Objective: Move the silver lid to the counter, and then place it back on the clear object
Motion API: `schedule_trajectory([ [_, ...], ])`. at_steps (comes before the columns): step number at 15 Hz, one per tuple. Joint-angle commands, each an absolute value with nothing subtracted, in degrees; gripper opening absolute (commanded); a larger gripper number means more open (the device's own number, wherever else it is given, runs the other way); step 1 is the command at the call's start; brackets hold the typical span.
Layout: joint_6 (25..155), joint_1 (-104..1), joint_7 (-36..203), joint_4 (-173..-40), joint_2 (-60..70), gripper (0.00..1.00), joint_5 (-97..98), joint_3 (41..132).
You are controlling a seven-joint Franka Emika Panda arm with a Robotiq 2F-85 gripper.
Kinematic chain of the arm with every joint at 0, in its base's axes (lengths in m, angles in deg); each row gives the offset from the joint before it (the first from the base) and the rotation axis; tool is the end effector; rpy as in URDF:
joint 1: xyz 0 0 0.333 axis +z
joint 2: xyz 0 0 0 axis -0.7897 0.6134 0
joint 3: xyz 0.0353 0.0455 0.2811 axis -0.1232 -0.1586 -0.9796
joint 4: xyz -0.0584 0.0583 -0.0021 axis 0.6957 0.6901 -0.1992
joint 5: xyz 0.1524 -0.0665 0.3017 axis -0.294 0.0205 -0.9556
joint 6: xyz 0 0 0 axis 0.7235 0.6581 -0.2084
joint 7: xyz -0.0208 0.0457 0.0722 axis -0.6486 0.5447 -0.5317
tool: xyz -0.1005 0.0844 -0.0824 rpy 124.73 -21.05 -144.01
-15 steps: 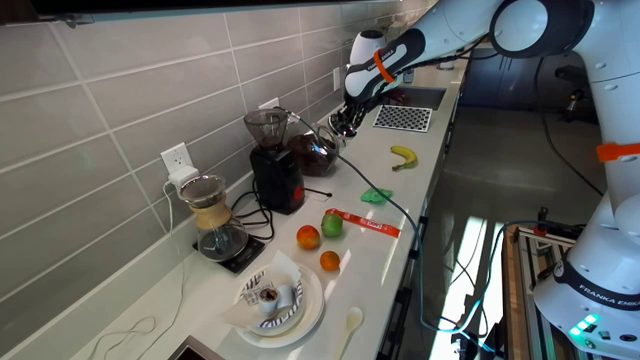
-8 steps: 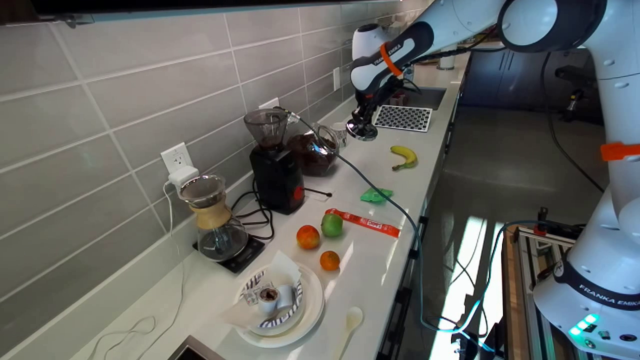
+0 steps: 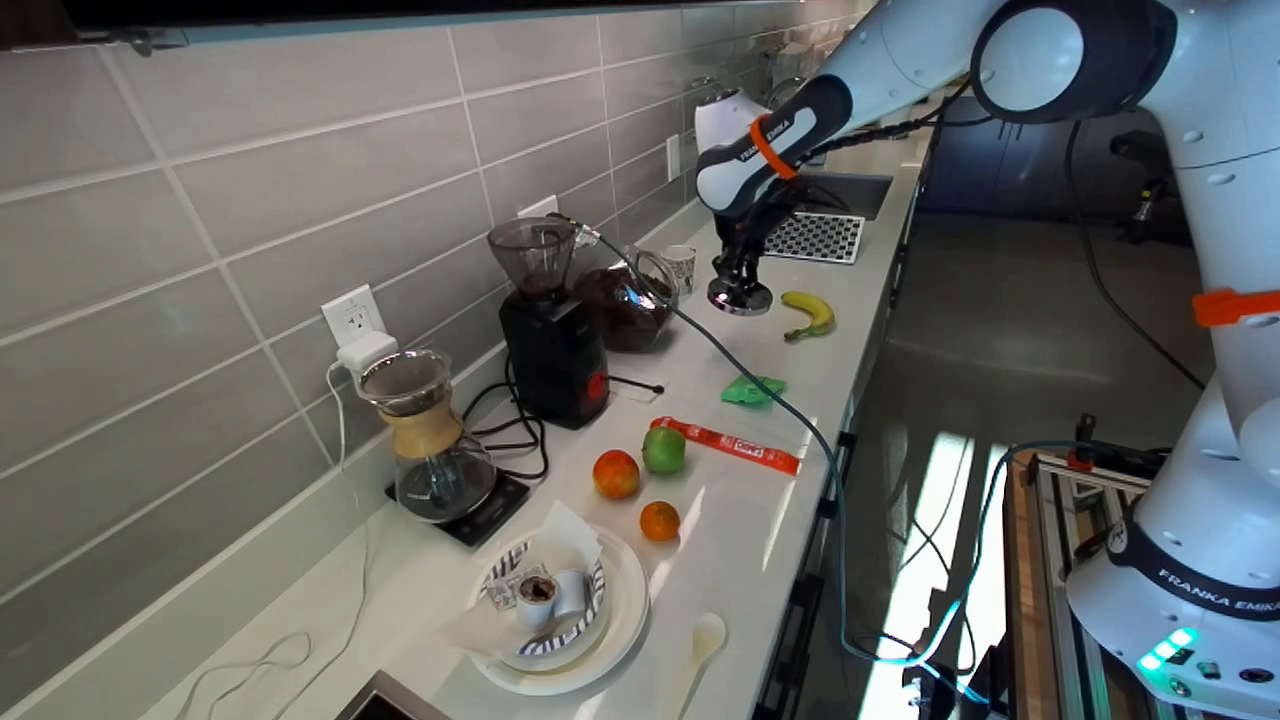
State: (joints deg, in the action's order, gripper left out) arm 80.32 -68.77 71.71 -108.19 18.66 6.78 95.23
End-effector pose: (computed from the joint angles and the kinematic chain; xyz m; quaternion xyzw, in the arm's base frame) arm 0.5511 -0.3070 0.2753 0.9845 -0.1266 -0.0259 0.1186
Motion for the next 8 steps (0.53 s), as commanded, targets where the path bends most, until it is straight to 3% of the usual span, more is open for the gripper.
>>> schedule_trajectory([
  [1, 80.5, -68.7, 73.2, -108.1, 21.7, 0.2, 6.5, 95.0],
  [8, 84.8, -70.0, 74.3, -108.5, 25.8, 0.2, 3.5, 94.3],
])
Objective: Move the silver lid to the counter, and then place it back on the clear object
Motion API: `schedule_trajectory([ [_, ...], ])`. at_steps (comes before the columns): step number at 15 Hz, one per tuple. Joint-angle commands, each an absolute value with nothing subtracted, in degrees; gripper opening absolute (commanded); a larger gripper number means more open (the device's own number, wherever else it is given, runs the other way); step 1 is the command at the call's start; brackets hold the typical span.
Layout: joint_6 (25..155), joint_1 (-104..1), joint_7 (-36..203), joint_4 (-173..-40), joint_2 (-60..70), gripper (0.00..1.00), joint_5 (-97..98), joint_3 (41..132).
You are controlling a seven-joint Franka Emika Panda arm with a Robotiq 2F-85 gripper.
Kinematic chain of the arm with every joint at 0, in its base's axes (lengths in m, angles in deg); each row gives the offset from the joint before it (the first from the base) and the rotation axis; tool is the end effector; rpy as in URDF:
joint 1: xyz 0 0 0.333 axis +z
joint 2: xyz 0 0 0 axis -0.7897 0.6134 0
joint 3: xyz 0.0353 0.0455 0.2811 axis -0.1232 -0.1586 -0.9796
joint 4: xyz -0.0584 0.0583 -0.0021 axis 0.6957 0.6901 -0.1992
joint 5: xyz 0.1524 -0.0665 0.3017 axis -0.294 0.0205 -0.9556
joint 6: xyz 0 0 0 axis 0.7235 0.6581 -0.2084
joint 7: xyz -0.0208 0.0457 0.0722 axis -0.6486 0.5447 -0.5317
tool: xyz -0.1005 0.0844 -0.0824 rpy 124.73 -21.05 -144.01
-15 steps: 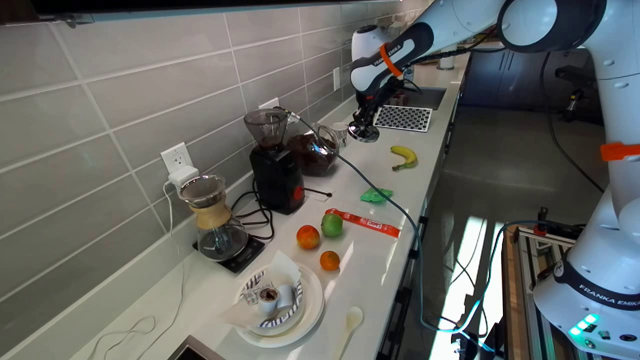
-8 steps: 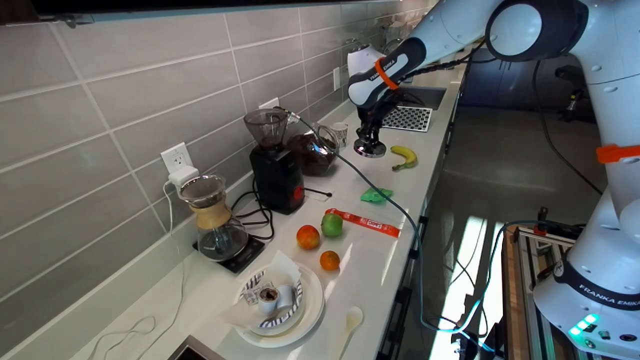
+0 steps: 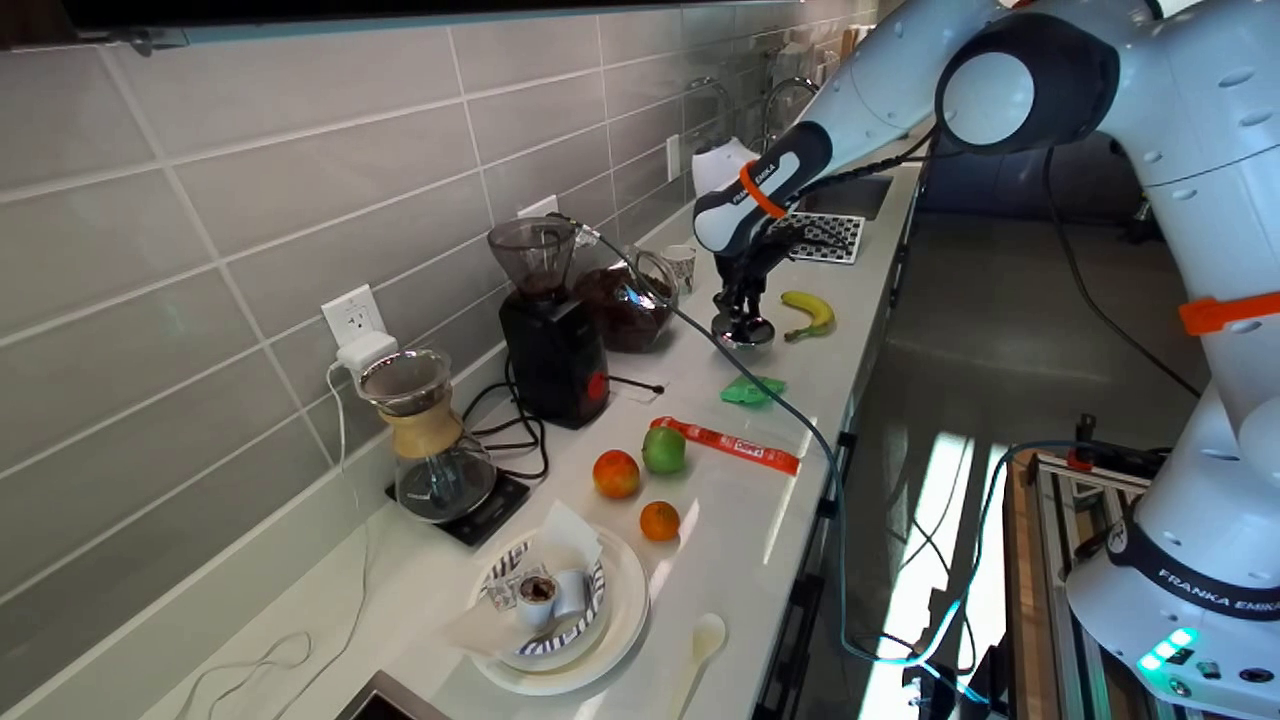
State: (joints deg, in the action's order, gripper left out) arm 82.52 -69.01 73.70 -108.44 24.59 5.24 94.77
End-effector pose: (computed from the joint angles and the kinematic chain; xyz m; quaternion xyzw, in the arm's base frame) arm 0.5485 -0.3020 0.2121 0.9830 -0.1422 -0.0543 0.1030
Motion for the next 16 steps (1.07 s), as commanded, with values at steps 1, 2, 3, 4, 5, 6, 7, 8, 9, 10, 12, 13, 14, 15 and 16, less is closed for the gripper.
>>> schedule_trajectory([
  [1, 85.4, -70.1, 74.4, -108.4, 26.2, 0.2, 3.0, 94.3],
  [2, 85.9, -70.2, 74.6, -108.3, 26.6, 0.2, 2.8, 94.4],
  [3, 86.2, -70.3, 74.6, -108.3, 26.9, 0.2, 2.5, 94.3],
  [4, 86.7, -70.2, 74.8, -108.3, 27.2, 0.2, 2.4, 94.4],
  [5, 87.0, -70.2, 75.0, -108.3, 27.4, 0.2, 2.2, 94.4],
  [6, 87.4, -70.1, 75.1, -108.3, 27.6, 0.2, 2.1, 94.4],
  [7, 87.6, -70.1, 75.3, -108.2, 27.9, 0.2, 2.0, 94.4],
  [8, 88.0, -70.0, 75.5, -108.3, 28.1, 0.2, 2.0, 94.5],
  [9, 88.0, -70.0, 75.5, -108.2, 28.2, 0.2, 1.8, 94.4],
  [10, 88.0, -70.0, 75.7, -108.1, 28.4, 0.2, 1.8, 94.5],
  [12, 87.8, -70.0, 76.0, -108.0, 28.7, 0.2, 1.7, 94.5],
  [13, 87.8, -69.9, 76.2, -108.0, 28.8, 0.2, 1.8, 94.5],
  [14, 87.8, -69.9, 76.3, -108.0, 28.9, 0.2, 1.8, 94.5],
  [15, 87.7, -69.9, 76.4, -107.9, 29.0, 0.2, 1.8, 94.5],
  [16, 87.8, -69.9, 76.4, -107.9, 29.1, 0.2, 1.8, 94.5],
])
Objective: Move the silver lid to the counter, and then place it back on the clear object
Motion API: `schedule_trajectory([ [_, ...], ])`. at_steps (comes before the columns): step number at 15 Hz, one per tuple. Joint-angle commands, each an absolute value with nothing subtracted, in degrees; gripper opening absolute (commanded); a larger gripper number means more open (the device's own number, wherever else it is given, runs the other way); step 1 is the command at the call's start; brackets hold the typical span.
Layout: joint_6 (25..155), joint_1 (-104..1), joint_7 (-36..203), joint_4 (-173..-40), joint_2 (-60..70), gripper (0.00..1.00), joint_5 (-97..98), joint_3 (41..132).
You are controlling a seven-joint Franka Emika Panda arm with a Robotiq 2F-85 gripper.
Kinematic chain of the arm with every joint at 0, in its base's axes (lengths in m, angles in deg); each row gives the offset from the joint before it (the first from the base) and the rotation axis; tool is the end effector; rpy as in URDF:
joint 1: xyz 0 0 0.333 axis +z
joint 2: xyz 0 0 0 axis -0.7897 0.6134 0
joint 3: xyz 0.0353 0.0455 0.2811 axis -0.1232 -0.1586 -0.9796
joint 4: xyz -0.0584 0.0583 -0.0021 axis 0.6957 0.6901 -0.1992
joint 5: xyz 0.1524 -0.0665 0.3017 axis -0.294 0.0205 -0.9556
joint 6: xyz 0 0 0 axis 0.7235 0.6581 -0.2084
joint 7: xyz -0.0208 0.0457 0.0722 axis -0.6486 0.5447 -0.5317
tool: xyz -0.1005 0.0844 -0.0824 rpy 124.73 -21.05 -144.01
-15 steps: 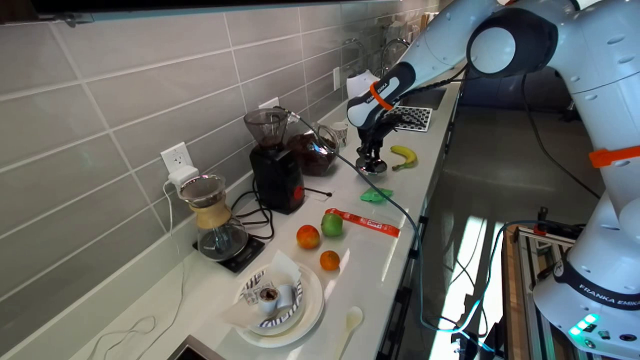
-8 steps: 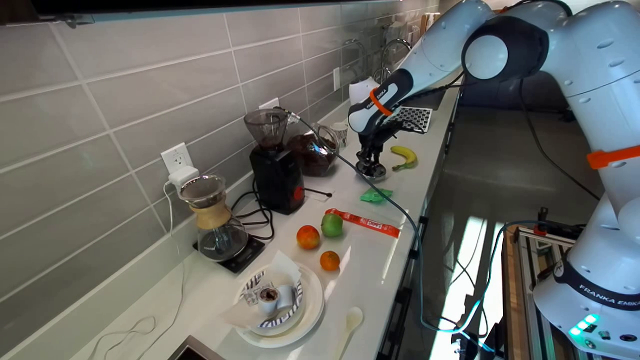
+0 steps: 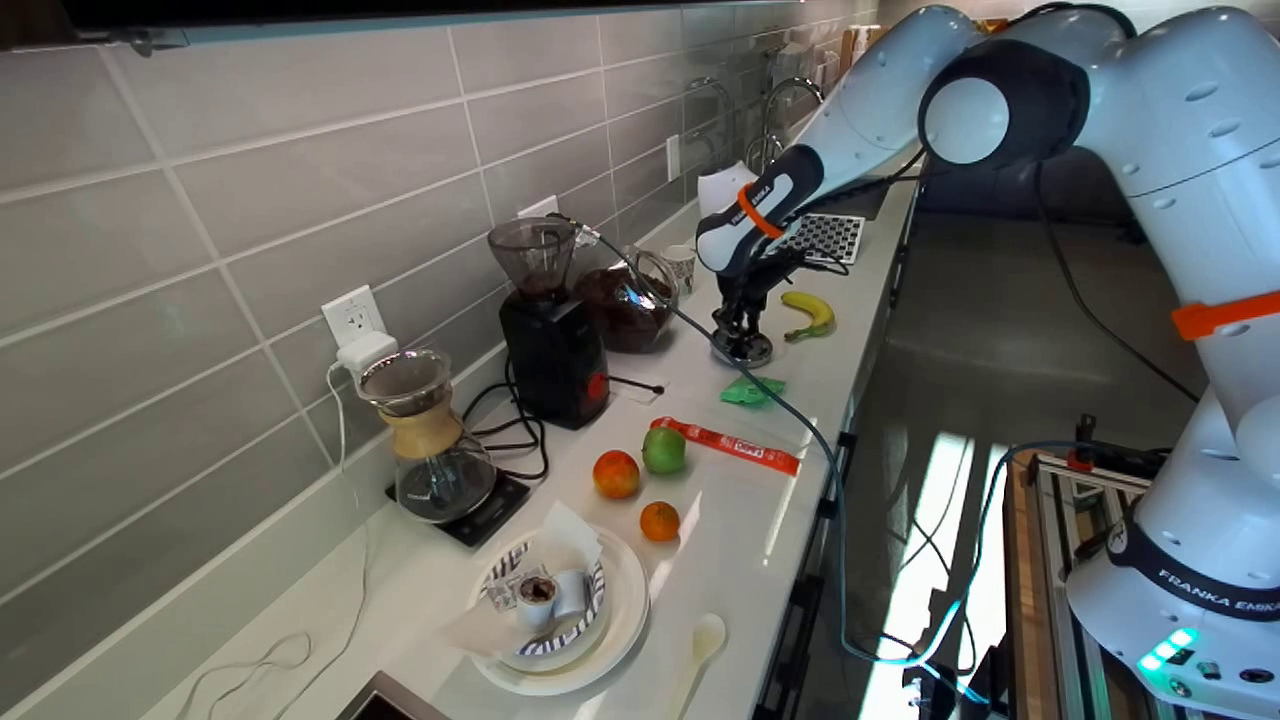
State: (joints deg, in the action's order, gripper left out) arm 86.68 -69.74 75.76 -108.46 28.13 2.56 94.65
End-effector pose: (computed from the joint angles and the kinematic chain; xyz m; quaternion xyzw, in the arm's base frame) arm 0.5492 -0.3059 0.1789 0.9797 -0.1737 -0.0429 0.0903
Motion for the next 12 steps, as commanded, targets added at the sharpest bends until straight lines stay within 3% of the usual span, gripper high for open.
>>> schedule_trajectory([
  [1, 87.8, -69.9, 76.5, -107.8, 29.3, 0.2, 1.7, 94.5],
  [4, 87.8, -69.9, 76.7, -107.6, 29.5, 0.2, 1.7, 94.4],
  [5, 87.8, -69.8, 76.7, -107.6, 29.5, 0.26, 1.7, 94.5],
  [6, 88.0, -69.9, 76.8, -107.7, 29.4, 0.67, 1.7, 94.4],
  [10, 87.9, -69.9, 77.0, -107.5, 29.3, 0.93, 1.6, 94.4],
  [12, 88.0, -70.0, 76.8, -107.7, 29.0, 1.0, 1.3, 94.2],
])
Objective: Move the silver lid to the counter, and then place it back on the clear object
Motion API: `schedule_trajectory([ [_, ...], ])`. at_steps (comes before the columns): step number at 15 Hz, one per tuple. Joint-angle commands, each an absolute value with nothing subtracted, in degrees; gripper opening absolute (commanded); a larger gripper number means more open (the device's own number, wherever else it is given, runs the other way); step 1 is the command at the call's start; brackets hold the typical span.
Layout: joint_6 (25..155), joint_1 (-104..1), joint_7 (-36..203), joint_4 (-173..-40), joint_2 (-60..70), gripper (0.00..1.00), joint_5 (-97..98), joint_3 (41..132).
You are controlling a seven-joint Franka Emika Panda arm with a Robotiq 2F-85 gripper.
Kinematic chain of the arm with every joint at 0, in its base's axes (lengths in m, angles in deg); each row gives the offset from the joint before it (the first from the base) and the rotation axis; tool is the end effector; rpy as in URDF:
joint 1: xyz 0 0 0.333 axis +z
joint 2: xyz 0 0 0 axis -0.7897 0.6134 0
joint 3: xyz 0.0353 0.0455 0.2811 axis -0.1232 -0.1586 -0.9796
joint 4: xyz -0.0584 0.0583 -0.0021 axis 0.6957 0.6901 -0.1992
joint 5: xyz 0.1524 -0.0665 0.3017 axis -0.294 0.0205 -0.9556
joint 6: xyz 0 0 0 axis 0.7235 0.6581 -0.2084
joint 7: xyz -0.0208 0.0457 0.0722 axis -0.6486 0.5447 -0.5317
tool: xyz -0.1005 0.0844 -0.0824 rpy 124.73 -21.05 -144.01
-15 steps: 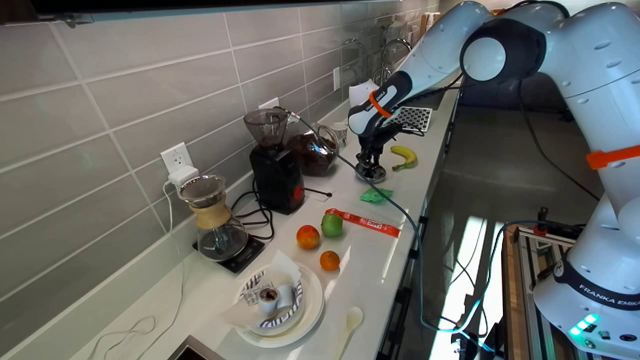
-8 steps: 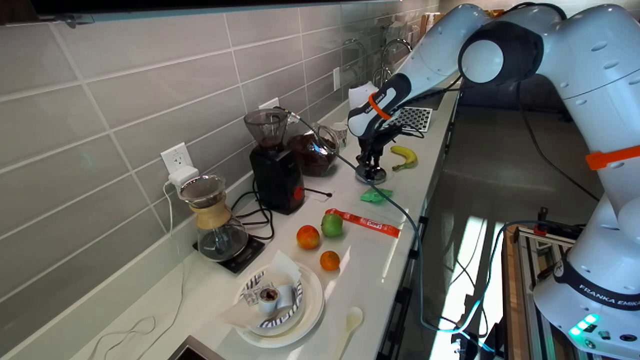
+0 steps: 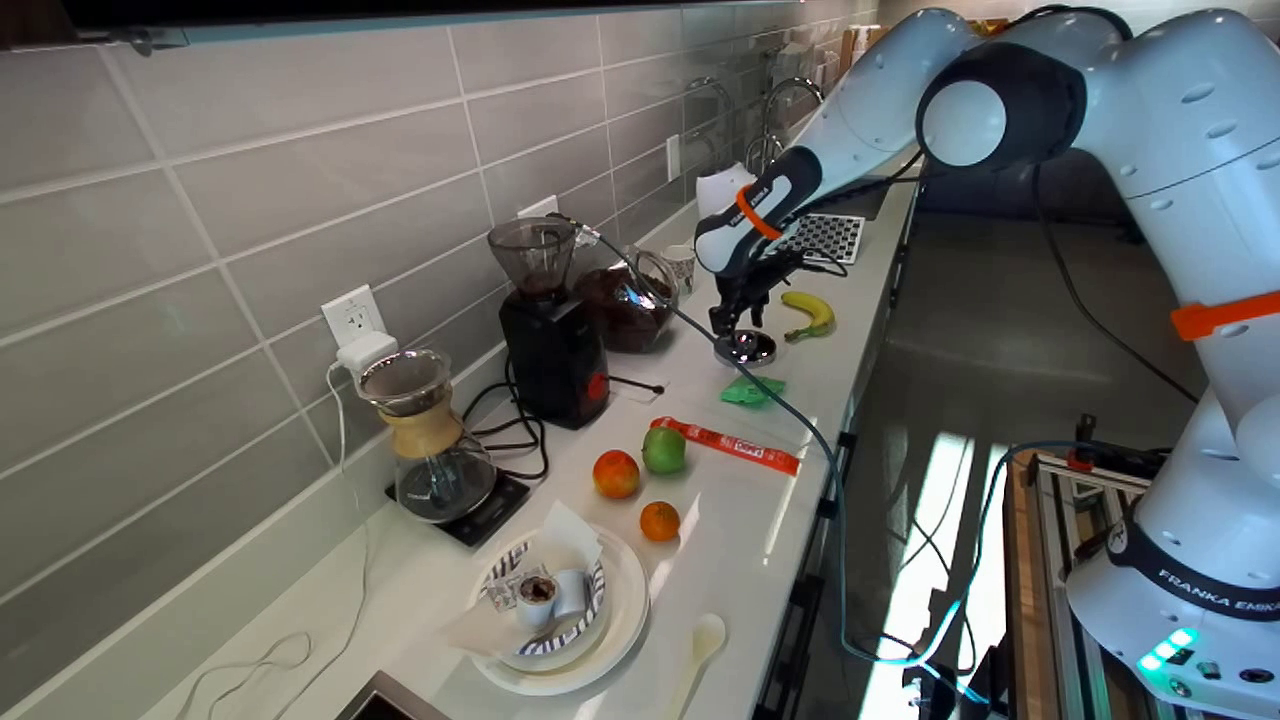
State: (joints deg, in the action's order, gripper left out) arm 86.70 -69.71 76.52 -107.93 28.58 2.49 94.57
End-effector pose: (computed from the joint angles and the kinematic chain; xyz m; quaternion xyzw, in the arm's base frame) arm 0.5516 -0.3054 0.1774 0.9788 -0.1792 -0.0413 0.0906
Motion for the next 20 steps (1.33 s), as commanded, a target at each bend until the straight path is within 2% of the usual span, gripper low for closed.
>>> schedule_trajectory([
  [1, 87.9, -70.1, 76.7, -107.8, 28.8, 1.0, 1.1, 94.1],
  [20, 90.8, -69.3, 80.7, -112.8, 12.4, 1.0, 1.0, 96.1],
])
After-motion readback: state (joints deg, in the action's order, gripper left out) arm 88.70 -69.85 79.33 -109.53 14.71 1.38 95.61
